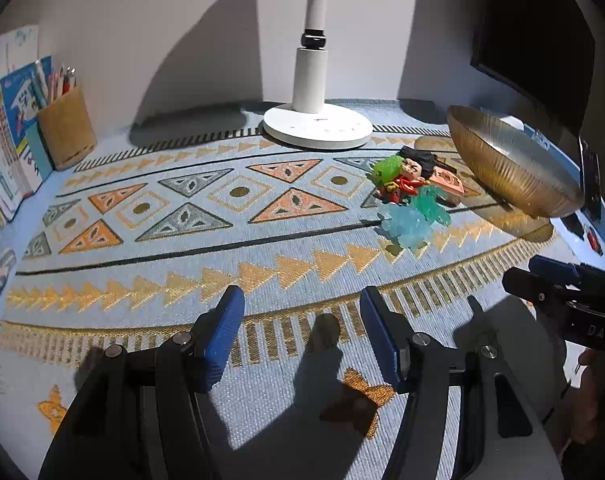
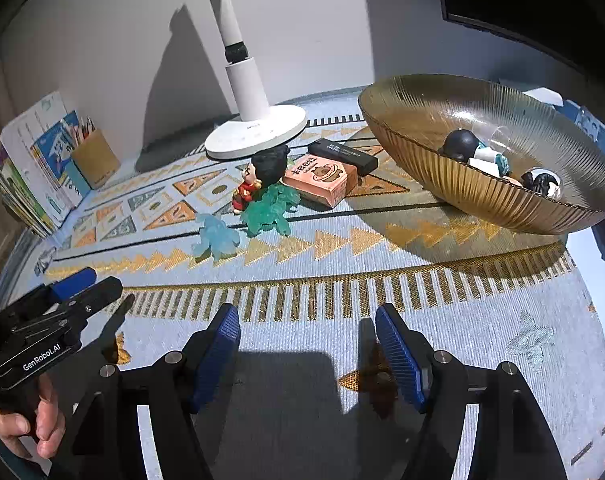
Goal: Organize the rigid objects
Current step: 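Withdraw both tools from the bowl back toward the remaining items, then grasp the light blue translucent toy with the left tool while the right tool grasps the green toy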
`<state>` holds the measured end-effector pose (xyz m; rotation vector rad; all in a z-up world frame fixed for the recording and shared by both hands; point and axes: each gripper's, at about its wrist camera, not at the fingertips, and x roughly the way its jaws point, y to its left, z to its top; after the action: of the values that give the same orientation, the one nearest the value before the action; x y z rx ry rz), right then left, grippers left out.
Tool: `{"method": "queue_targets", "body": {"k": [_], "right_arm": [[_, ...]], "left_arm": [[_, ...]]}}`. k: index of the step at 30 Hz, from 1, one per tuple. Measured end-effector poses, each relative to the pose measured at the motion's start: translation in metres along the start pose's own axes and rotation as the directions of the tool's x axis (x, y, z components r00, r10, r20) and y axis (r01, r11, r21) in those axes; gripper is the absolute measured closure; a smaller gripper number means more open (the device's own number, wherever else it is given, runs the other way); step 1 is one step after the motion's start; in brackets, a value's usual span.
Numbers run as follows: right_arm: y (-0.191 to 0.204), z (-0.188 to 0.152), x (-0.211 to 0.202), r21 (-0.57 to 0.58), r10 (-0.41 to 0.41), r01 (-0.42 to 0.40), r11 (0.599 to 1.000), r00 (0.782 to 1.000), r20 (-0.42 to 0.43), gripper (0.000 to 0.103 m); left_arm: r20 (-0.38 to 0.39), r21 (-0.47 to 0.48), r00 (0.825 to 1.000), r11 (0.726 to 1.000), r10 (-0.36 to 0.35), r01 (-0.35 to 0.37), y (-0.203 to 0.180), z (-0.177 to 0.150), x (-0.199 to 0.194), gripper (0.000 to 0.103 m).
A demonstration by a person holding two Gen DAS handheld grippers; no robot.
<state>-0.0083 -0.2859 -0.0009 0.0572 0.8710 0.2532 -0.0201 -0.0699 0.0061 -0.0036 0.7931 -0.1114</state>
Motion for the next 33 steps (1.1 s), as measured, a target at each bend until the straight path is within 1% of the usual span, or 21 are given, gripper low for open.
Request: {"method": "queue_targets", "body": {"k": [1,3,8,16,18,20,22,24,26,28,30,33], "right_arm": [[0.002,0.0,0.001,-0.006,-0.003,0.003,1.0,1.0,-0.001,0.034],[0.003,0.0,0.001,-0.012,-0.009,0.009,1.0,1.0,0.001,0.034],[0.002,0.0,0.002,-0.005,-0.014,0.014,1.0,1.0,-0.002,0.033],[-0.003,0.002,0.006,0.018,-0.007,0.007,1.0,1.0,-0.024,0.033],[-0.006,0.005,0.01,0.037,-0.001,0.003,0.999,0.999,-0.05,0.033],[-0.008,0.009,0.014,0.049,0.024,-0.02,0.999,0.997,-0.078,0.033],[-0.004,0.019,0.016,0.053,0.045,-0.04,0.998,0.995,-0.092,0.033],[0.001,0.032,0.018,0.054,0.052,-0.047,0.997,0.994,-0.092,0.033],[0.005,0.045,0.025,0.075,0.088,-0.081,0.994,0.991,-0.101,0.033],[0.005,0.054,0.035,0.108,0.125,-0.113,0.988,0.985,-0.116,0.033],[0.005,0.06,0.043,0.121,0.134,-0.12,0.985,0.984,-0.116,0.033],[0.006,0.067,0.052,0.122,0.126,-0.112,0.986,0.985,-0.114,0.035]], "left_arm": [[0.005,0.007,1.0,1.0,0.0,0.0,-0.001,0.0,-0.001,0.036],[0.016,0.009,1.0,1.0,-0.006,0.006,-0.001,0.0,-0.004,0.034],[0.026,0.021,1.0,1.0,-0.018,0.018,-0.002,-0.001,-0.006,0.034],[0.021,0.035,0.999,0.999,-0.028,0.027,-0.005,0.0,-0.005,0.034],[-0.003,0.055,0.997,0.996,-0.073,0.073,-0.008,0.002,-0.003,0.034],[-0.036,0.045,0.99,0.99,-0.135,0.137,-0.009,0.009,0.001,0.034],[-0.054,0.04,0.977,0.977,-0.205,0.207,-0.011,0.021,0.005,0.034],[-0.085,0.071,0.966,0.966,-0.242,0.249,-0.02,0.032,0.012,0.034],[-0.114,0.131,0.963,0.957,-0.246,0.26,-0.032,0.039,0.021,0.035],[-0.132,0.185,0.964,0.95,-0.229,0.251,-0.044,0.044,0.034,0.035],[-0.147,0.201,0.963,0.947,-0.224,0.251,-0.049,0.046,0.043,0.036],[-0.173,0.191,0.954,0.942,-0.243,0.275,-0.051,0.051,0.058,0.039]]}}
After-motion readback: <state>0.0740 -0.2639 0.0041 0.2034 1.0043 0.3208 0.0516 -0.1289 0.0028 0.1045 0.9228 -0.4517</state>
